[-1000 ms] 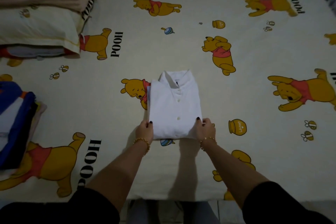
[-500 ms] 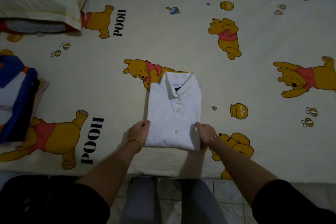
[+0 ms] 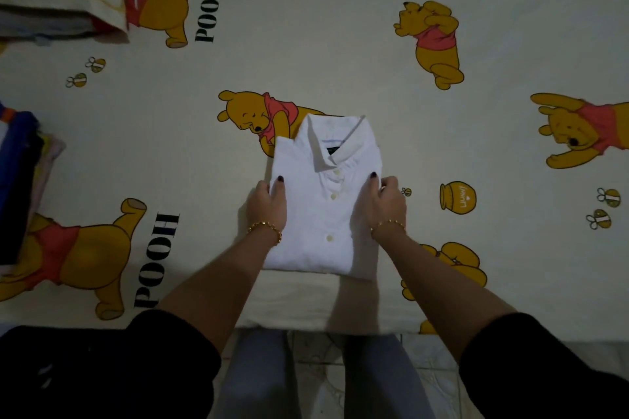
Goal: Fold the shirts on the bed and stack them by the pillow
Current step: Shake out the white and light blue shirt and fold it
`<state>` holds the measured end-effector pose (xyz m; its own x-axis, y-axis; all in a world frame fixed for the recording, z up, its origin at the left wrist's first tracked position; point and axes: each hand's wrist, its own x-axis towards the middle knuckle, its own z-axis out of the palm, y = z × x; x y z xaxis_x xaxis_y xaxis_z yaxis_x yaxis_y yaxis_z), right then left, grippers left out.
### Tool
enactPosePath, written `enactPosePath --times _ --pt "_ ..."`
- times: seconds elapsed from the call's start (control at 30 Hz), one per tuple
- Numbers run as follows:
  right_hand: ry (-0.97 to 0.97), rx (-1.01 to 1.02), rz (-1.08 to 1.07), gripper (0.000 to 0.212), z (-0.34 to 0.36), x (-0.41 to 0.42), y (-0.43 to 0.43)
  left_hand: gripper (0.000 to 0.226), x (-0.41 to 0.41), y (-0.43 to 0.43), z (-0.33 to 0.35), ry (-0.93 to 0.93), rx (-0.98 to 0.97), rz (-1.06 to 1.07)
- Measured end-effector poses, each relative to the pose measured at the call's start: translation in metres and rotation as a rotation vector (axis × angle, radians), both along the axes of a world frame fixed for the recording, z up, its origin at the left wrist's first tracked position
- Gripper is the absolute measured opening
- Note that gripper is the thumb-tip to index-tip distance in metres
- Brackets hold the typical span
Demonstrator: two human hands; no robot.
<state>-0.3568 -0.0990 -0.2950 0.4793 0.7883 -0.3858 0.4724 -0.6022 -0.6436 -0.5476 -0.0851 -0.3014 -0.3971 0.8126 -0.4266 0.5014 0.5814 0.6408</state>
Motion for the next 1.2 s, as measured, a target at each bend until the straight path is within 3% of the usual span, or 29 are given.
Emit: enactPosePath --times 0.13,0.3,0.37,0.47,0.53,0.67,0.8,0.93,1.03,1.2 --pt "-0.148 0.044 0.044 0.023 -0.002 0.005 0.025 0.03 -0.001 0.027 -0.004 0.076 0.13 -0.048" --pt "-0.324 0.136 0.049 0.019 -0.007 -0.001 0.036 0.021 0.003 0.037 -0.008 0.24 0.12 -0.092" --pt "-0.479 0.199 0.149 0.042 -0.013 -0.009 0.032 0.037 0.009 0.035 -0.006 0.441 0.19 -0.162" --pt "-0.597 0.186 0.451 0.065 -0.026 -0.019 0.026 0.057 0.021 0.029 -0.01 0.573 0.263 -0.535" --pt "-0.59 0.067 0.522 0.071 -0.042 -0.015 0.025 0.059 0.021 0.03 -0.024 0.552 0.131 -0.641" --pt "-0.456 -0.051 0.403 0.072 -0.047 -0.006 0.033 0.061 0.013 0.041 -0.036 0.494 -0.02 -0.633" --pt "-0.45 0.098 0.374 0.06 -0.024 0.008 0.064 0.057 0.009 0.064 -0.015 0.533 0.087 -0.672" --pt "-0.404 0.224 0.476 0.049 -0.002 0.017 0.109 0.041 0.017 0.108 0.01 0.384 0.273 -0.75" --pt "-0.451 0.204 0.552 0.037 0.012 0.019 0.136 0.031 0.029 0.137 0.02 0.271 0.248 -0.674" --pt "-0.627 -0.056 0.636 0.04 0.025 0.021 0.163 0.06 0.047 0.163 0.027 0.552 -0.066 -0.582"
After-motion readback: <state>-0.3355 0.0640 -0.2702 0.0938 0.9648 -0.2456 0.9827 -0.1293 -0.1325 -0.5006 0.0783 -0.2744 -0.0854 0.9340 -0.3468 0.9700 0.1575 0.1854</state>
